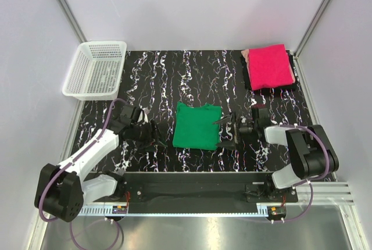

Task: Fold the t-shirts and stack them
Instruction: Neatly place the folded tshirt to the corner

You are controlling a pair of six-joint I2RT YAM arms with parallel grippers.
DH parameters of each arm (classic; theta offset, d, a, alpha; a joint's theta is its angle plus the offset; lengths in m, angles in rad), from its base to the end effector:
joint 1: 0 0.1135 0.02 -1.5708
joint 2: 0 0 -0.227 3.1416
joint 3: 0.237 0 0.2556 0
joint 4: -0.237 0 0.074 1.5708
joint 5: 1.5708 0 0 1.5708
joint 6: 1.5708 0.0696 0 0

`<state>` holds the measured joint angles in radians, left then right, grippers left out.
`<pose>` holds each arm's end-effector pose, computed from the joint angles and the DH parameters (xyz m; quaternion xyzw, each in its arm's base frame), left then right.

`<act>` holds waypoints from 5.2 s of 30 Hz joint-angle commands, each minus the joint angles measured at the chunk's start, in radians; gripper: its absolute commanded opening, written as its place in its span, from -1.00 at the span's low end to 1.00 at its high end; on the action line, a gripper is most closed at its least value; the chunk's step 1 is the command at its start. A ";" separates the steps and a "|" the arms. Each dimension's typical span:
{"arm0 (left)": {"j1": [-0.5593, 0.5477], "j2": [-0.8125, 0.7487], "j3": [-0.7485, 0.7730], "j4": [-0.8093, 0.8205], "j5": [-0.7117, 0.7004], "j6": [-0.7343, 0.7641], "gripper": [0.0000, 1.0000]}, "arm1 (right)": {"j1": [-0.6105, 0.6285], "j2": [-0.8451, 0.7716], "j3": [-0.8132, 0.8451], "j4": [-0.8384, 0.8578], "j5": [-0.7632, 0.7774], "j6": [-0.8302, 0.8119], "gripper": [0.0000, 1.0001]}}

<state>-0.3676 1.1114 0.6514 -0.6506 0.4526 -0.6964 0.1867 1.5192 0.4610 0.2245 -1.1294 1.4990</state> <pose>0.2030 -0.1108 0.1381 -0.1048 0.9444 -0.3010 0.0807 0.2361 0.1086 0.0763 -0.3280 -0.7420 -0.5594 0.1702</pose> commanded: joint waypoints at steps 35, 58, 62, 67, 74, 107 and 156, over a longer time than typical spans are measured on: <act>-0.002 0.016 0.126 -0.130 -0.041 0.040 0.22 | 0.128 0.002 0.344 -0.356 0.364 -1.073 0.94; -0.004 0.084 0.151 -0.133 -0.052 0.052 0.21 | 0.106 0.151 0.444 -0.605 0.470 -1.154 0.99; -0.004 0.071 0.137 -0.135 -0.048 0.052 0.20 | 0.105 0.205 0.465 -0.582 0.454 -1.165 1.00; -0.004 0.073 0.132 -0.139 -0.052 0.052 0.20 | 0.106 0.237 0.461 -0.501 0.398 -1.134 1.00; -0.002 0.114 0.180 -0.159 -0.127 0.052 0.22 | 0.106 0.288 0.432 -0.444 0.382 -1.128 0.99; 0.102 0.558 0.226 0.348 0.291 -0.025 0.26 | 0.106 0.314 0.386 -0.416 0.342 -1.117 0.99; -0.017 0.973 0.180 0.684 0.221 -0.025 0.23 | 0.140 0.426 0.378 -0.284 0.413 -1.014 0.99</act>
<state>-0.3614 1.9659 0.8989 0.1390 0.9176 -0.8112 0.2955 1.8488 0.8696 -0.0826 -0.9344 0.5278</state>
